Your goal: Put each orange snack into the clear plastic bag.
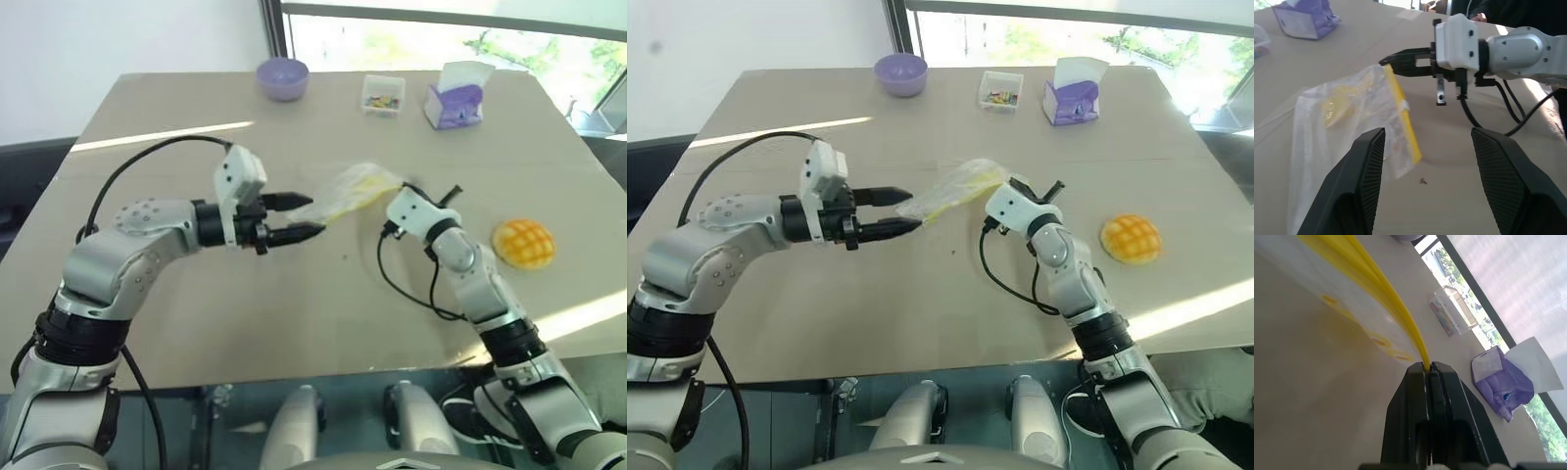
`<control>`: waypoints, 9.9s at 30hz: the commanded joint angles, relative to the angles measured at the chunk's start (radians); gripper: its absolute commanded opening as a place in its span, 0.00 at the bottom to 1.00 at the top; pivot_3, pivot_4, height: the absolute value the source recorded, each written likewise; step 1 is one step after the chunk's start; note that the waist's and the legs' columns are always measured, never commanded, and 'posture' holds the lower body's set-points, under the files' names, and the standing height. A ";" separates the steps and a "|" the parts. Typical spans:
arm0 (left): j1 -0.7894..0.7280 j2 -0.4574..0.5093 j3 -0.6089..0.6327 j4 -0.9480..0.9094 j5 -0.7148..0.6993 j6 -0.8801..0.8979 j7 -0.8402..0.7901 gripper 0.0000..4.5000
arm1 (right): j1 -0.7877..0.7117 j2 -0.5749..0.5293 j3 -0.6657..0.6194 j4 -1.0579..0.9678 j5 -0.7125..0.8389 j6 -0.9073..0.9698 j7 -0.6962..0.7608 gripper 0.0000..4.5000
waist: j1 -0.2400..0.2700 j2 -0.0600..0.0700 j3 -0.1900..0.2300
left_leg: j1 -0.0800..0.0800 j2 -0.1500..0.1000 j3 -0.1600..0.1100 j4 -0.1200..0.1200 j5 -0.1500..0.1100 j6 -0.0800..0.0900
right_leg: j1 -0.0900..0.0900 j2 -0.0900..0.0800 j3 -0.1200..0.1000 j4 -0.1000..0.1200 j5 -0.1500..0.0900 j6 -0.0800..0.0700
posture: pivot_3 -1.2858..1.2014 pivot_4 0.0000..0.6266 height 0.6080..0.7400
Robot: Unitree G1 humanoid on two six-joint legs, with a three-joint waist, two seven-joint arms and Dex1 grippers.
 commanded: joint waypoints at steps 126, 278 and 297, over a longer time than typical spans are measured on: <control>0.004 -0.290 -0.020 0.373 0.464 -0.733 -0.220 0.00 | 0.066 0.247 -0.269 -0.367 0.859 0.613 0.222 0.01 | -0.001 0.000 0.000 | 0.001 0.001 -0.002 0.005 0.000 0.000 | 0.000 0.002 -0.001 0.006 0.000 0.000 | 0.52 0.24 0.98; -0.030 -0.348 -0.052 0.367 0.497 -0.745 -0.269 0.00 | 0.083 -0.076 -0.156 -0.315 0.720 0.255 0.320 0.29 | 0.021 0.002 0.000 | 0.000 0.002 -0.003 0.013 -0.001 0.003 | 0.005 0.002 -0.003 0.006 0.000 0.000 | 0.52 0.24 0.98; -0.040 -0.335 -0.016 0.500 0.544 -0.749 -0.190 0.00 | 0.106 -0.117 -0.157 -0.325 0.686 0.206 0.374 0.71 | 0.023 0.002 0.000 | 0.000 0.002 -0.003 0.013 -0.001 0.003 | 0.005 0.002 -0.003 0.006 0.000 0.000 | 0.52 0.24 0.98</control>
